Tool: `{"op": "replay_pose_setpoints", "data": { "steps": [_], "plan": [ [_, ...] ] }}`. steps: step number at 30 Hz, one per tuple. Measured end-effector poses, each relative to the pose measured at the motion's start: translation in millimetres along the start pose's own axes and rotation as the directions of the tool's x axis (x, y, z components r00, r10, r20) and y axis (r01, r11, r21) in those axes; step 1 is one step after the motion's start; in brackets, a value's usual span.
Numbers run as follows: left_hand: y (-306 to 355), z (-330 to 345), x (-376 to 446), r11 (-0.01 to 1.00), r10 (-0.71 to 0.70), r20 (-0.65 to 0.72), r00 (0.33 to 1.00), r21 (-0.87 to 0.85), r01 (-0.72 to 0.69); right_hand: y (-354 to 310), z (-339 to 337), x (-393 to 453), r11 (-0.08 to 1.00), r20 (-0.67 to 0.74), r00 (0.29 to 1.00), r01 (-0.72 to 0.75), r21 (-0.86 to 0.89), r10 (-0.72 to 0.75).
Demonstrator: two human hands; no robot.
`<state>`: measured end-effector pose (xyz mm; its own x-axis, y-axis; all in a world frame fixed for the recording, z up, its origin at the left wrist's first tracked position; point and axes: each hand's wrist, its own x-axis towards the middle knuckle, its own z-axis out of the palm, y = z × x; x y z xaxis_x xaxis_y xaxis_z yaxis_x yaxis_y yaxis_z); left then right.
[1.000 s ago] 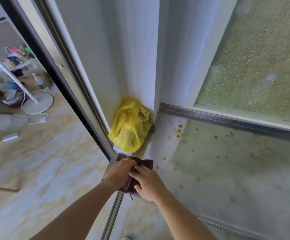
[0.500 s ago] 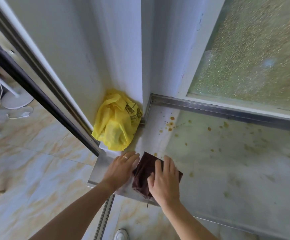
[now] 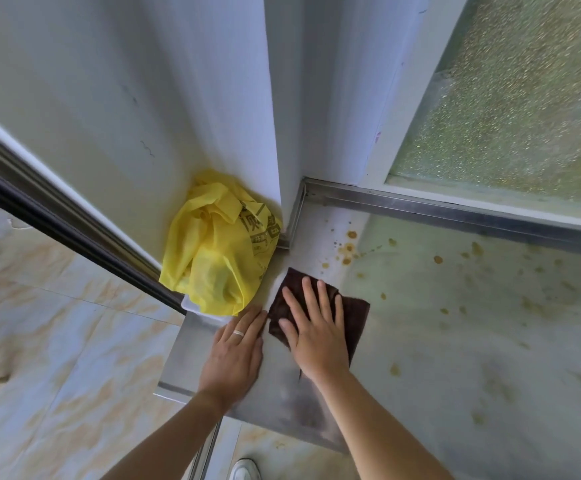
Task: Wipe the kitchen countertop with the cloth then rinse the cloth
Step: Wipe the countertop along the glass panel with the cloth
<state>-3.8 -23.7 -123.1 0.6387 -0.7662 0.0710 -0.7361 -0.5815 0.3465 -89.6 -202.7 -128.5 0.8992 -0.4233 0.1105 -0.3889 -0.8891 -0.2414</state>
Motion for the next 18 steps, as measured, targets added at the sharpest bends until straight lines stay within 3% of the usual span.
{"op": "replay_pose_setpoints", "data": {
  "steps": [6,8,11,13,15,18],
  "plan": [
    [1.2,1.0,0.1,0.999,0.024,-0.043,0.999,0.031,-0.023,45.0,0.3,49.4,0.998,-0.093,0.995,-0.02,0.063,0.026],
    [0.7,1.5,0.0,0.999,0.043,-0.05,0.998,0.031,-0.041,68.8,-6.5,46.2,0.987,-0.145,0.981,-0.114,0.116,0.13],
    [1.4,2.9,-0.7,0.996,0.074,-0.042,0.996,0.053,-0.072,96.5,-30.7,22.8,0.909,-0.205,0.899,-0.334,0.25,0.386],
    [5.3,0.9,-0.7,0.986,0.156,-0.032,0.987,0.063,-0.154,95.9,-56.9,-2.7,0.87,-0.182,0.882,-0.358,0.339,0.434],
    [14.1,-1.6,8.7,0.97,0.241,-0.024,0.97,0.04,-0.24,80.8,-74.8,-36.8,0.927,-0.165,0.94,-0.246,0.282,0.299],
    [32.9,-4.3,44.2,0.985,0.164,-0.003,0.986,-0.053,-0.164,49.6,-58.2,-85.2,0.996,-0.002,0.997,0.074,0.056,-0.074]
  ]
}}
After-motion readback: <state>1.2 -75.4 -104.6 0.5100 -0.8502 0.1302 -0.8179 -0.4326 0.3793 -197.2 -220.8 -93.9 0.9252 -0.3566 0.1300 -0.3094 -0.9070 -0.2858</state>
